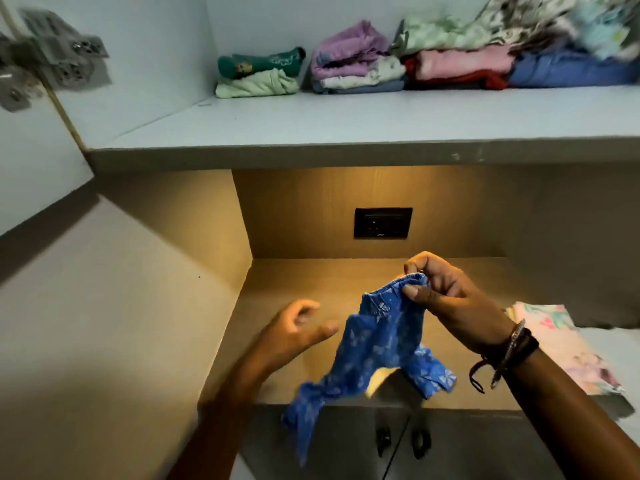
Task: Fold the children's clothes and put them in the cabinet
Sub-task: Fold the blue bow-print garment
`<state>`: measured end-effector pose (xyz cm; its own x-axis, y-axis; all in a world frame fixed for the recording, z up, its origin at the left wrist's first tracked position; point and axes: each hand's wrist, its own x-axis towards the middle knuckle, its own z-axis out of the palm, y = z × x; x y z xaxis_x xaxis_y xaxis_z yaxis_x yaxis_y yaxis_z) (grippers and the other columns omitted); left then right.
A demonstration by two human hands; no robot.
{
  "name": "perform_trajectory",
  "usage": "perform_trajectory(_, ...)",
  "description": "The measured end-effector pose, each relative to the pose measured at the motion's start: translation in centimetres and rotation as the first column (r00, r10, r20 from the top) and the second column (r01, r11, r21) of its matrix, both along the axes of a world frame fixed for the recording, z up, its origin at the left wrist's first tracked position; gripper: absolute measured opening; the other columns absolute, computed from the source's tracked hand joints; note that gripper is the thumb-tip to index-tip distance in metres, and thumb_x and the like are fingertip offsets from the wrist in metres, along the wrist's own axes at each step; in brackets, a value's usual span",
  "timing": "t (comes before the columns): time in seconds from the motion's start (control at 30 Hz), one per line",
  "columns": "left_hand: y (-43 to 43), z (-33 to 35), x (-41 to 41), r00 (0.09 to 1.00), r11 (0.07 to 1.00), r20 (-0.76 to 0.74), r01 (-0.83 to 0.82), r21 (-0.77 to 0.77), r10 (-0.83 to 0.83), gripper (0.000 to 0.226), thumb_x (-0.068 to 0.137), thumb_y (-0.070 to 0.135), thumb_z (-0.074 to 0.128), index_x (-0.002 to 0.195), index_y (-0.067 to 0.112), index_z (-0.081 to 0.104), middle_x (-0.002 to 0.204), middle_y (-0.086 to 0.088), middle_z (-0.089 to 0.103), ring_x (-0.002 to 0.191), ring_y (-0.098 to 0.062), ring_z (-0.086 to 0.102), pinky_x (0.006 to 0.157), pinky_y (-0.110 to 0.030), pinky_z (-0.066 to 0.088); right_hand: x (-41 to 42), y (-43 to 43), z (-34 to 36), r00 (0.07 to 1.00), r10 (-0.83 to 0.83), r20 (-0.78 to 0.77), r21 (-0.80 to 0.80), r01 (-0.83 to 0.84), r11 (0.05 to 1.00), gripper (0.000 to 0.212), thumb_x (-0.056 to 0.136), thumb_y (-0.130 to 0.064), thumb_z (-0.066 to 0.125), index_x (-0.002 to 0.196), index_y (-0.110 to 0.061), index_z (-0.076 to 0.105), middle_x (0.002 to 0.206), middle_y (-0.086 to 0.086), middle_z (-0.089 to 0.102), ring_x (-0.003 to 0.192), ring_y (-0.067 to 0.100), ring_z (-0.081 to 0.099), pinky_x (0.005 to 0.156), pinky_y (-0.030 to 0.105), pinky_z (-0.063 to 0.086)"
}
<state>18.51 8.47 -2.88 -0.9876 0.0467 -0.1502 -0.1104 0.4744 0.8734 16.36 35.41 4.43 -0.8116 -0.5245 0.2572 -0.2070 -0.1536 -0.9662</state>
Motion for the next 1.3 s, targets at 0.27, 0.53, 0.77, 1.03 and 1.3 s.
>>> perform_trajectory(0.27,9.3,0.8,7.0,0.785,0.520,0.134,0.262,0.813,-0.605,0.079,0.056,0.029,0.093,0.123,0.007,0.058,0.118,-0.010,0.068,0.113,-0.025,0.061,0.101,-0.040,0.047,7.1,5.0,1.3,0.995,0.099,-0.011,0.002,-0.099,0.995,0.012,0.083,-0.021,0.063,0.089,-0.017,0.054,0.077,0.000,0.051,0.072,0.012,0.049,0.064,0.022,0.043)
perform_trajectory(0.53,13.0,2.9,13.0,0.808,0.647,0.112,0.370,0.667,-0.578,0.062,0.074,0.022,0.081,0.125,0.002,0.053,0.120,-0.012,0.062,0.113,-0.028,0.058,0.099,-0.038,0.050,11.7,8.7,1.9,0.993,0.115,0.040,0.023,-0.116,0.993,0.008,0.086,-0.011,0.059,0.089,-0.017,0.056,0.077,0.001,0.056,0.072,0.014,0.054,0.064,0.023,0.047)
perform_trajectory(0.77,9.9,7.2,14.9,0.987,0.986,-0.009,0.158,0.057,-0.158,0.026,0.082,0.026,0.076,0.089,0.007,0.060,0.083,-0.012,0.075,0.074,-0.024,0.072,0.052,-0.022,0.051,12.4,10.6,1.9,0.949,-0.294,-0.110,0.261,0.313,0.913,0.010,0.094,-0.022,0.056,0.090,-0.014,0.055,0.081,-0.001,0.064,0.076,0.013,0.059,0.067,0.029,0.044)
perform_trajectory(1.03,14.9,11.5,14.5,0.986,0.983,-0.022,-0.162,0.085,0.165,0.017,0.092,0.019,0.058,0.080,0.007,0.056,0.066,-0.012,0.065,0.044,-0.017,0.063,0.036,-0.022,0.050,13.0,5.8,1.0,0.677,-0.592,-0.436,0.240,0.722,0.649,0.017,0.090,-0.030,0.056,0.079,-0.023,0.046,0.064,-0.005,0.053,0.058,0.017,0.049,0.055,0.041,0.044)
perform_trajectory(1.3,17.2,12.1,14.7,0.977,0.918,0.046,-0.211,0.335,0.208,0.021,0.097,0.023,0.050,0.094,0.009,0.065,0.084,-0.012,0.071,0.067,-0.019,0.069,0.053,-0.029,0.060,17.2,2.0,-1.7,0.667,-0.558,-0.493,0.104,0.682,0.724,0.007,0.092,-0.025,0.054,0.094,-0.021,0.049,0.074,-0.005,0.064,0.060,0.013,0.061,0.048,0.041,0.049)
